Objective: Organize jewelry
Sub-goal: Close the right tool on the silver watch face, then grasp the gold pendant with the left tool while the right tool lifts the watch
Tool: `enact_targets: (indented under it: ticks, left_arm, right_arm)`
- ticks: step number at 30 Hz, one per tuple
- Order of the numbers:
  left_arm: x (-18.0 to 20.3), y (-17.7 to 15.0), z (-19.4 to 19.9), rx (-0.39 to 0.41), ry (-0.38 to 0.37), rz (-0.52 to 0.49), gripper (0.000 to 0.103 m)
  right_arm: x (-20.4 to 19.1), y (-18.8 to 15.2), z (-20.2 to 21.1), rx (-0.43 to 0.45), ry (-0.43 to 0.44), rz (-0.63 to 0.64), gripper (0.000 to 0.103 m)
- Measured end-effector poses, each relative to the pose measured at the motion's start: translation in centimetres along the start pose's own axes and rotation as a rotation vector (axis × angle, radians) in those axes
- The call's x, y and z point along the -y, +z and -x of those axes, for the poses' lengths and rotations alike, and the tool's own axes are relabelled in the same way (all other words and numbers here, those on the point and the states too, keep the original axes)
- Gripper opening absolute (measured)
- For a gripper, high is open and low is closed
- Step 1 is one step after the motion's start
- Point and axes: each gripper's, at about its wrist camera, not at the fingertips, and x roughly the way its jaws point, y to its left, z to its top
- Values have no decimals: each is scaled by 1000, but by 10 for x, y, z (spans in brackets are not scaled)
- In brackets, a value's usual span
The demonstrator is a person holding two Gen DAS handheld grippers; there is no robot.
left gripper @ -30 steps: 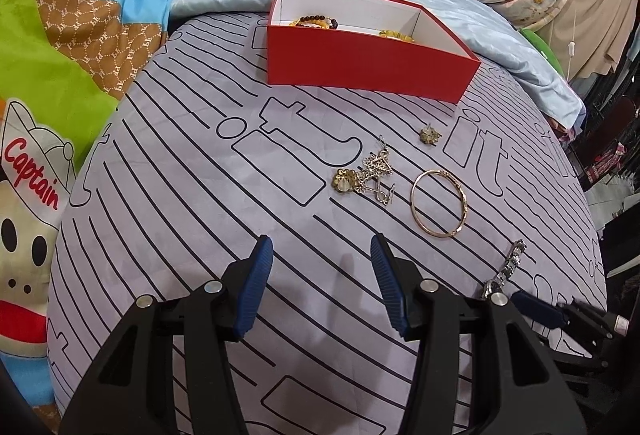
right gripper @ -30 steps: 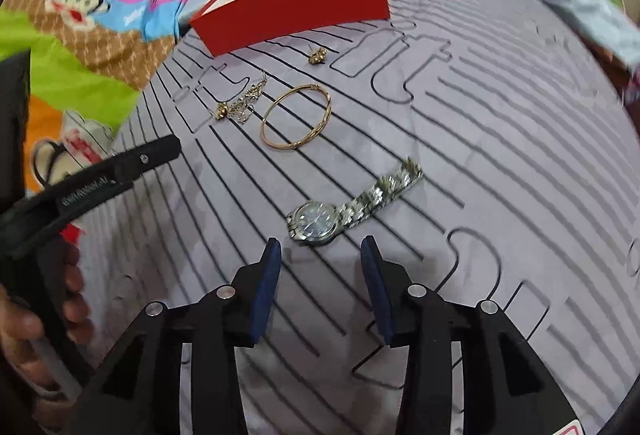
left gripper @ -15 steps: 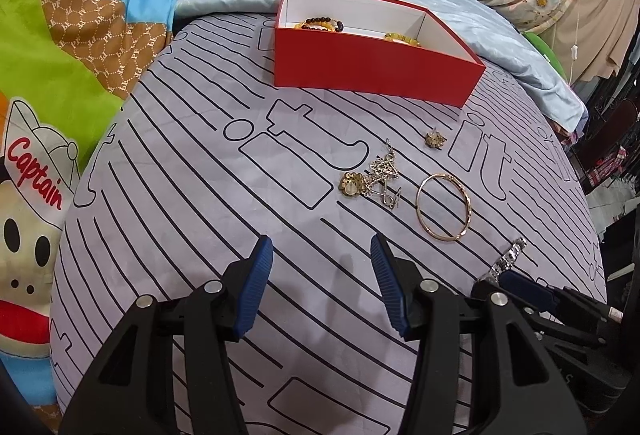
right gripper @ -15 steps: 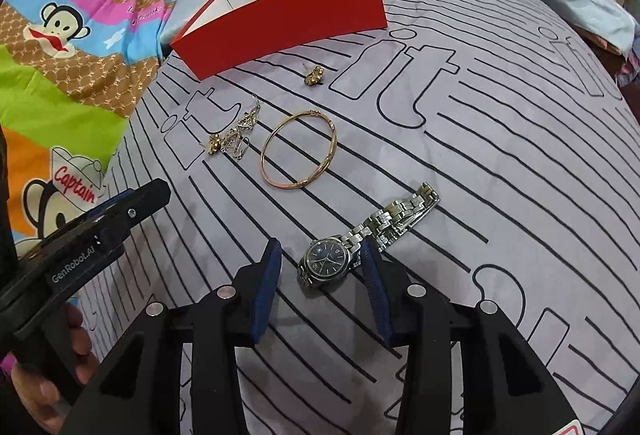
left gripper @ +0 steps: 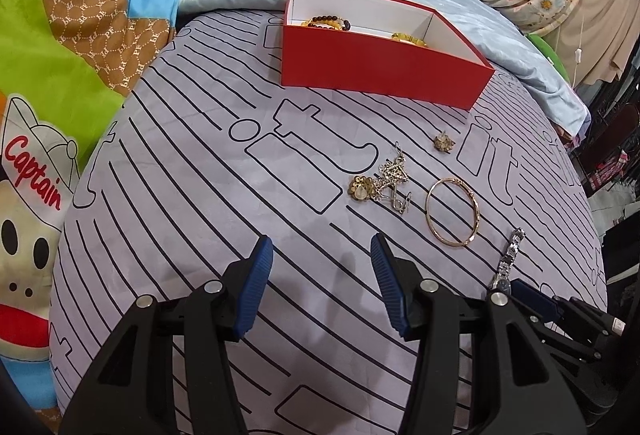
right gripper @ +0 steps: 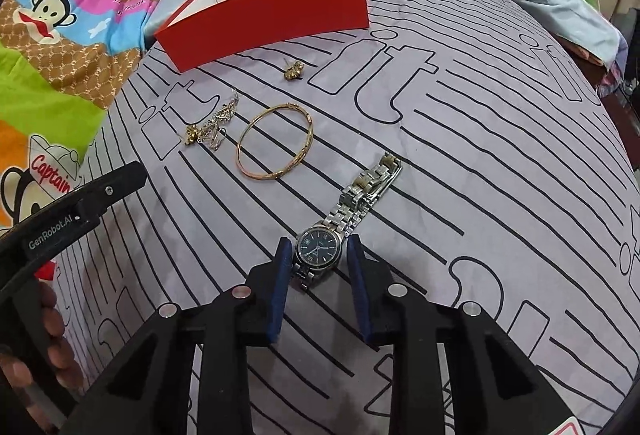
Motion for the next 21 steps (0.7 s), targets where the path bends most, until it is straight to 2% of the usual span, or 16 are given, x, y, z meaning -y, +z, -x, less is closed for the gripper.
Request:
enact_targets:
  ticks: [9,21]
  left_arm:
    - [6,0,5,7,-12,-15,49]
    - [4,12,-9,-6,-32,-5,49]
  right_arm:
    - [4,-1,3,3,10,-18,23]
    - [7,20,28,82,46,-27,23]
